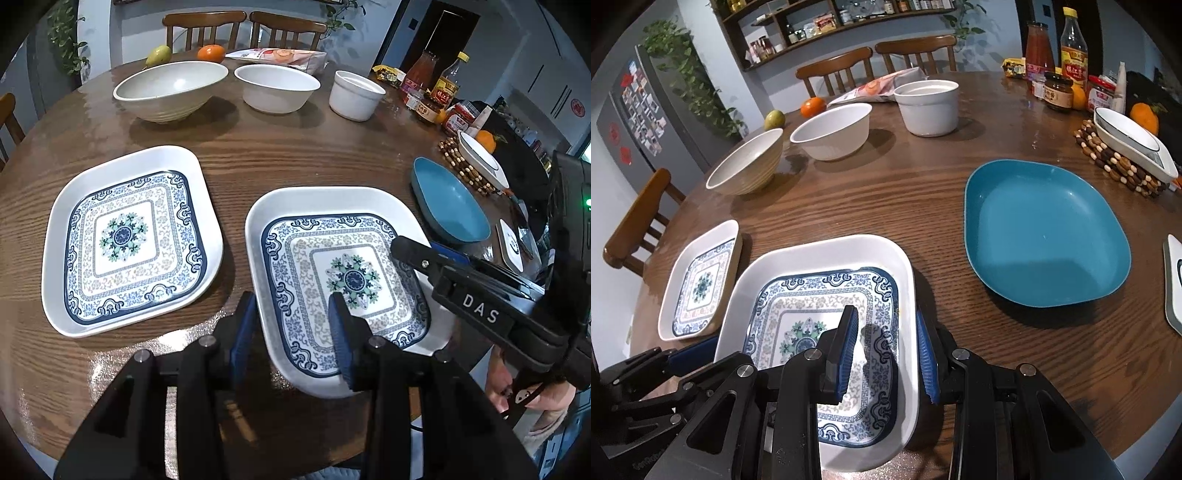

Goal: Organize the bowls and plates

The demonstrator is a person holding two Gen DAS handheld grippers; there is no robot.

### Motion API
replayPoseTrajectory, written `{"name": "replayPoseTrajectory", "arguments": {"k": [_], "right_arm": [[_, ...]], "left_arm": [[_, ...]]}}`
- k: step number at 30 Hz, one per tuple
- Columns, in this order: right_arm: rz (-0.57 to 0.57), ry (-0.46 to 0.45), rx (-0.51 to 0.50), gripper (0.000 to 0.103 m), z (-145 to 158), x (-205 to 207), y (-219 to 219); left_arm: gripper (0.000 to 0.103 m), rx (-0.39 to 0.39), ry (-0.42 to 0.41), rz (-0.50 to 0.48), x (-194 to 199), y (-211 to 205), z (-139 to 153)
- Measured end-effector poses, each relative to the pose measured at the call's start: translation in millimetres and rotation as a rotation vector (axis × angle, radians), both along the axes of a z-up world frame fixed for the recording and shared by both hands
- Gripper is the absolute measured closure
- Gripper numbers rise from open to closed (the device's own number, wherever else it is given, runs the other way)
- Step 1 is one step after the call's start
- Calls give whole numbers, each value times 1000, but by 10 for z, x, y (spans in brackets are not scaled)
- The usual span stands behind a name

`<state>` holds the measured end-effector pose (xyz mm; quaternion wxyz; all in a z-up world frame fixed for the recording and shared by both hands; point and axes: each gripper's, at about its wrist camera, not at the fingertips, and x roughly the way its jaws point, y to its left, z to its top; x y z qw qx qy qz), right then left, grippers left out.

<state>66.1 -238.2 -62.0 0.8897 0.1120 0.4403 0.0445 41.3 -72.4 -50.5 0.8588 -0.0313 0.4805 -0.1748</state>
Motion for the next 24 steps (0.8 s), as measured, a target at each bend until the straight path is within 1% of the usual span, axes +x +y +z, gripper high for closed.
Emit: {"name": "replayPoseTrajectory", "arguments": {"k": [6,11,13,22,24], "right_arm": [[-7,1,2,69,-13,-5,-1],[-3,-6,-6,69,-8,-5,19],[-4,-6,-9,69,-5,-1,26],[0,-11,-14,69,-8,30,23],[-1,-20,-15,69,5,29,17]], "left_arm": [[64,5,-6,0,7,-10,5],[57,9,-5,-3,8,-26,-8],[56,18,-9,-7,4,-44,-9],[56,9,1,-8,12,-22,-4],[56,5,-13,-5,1,-10,16]]}}
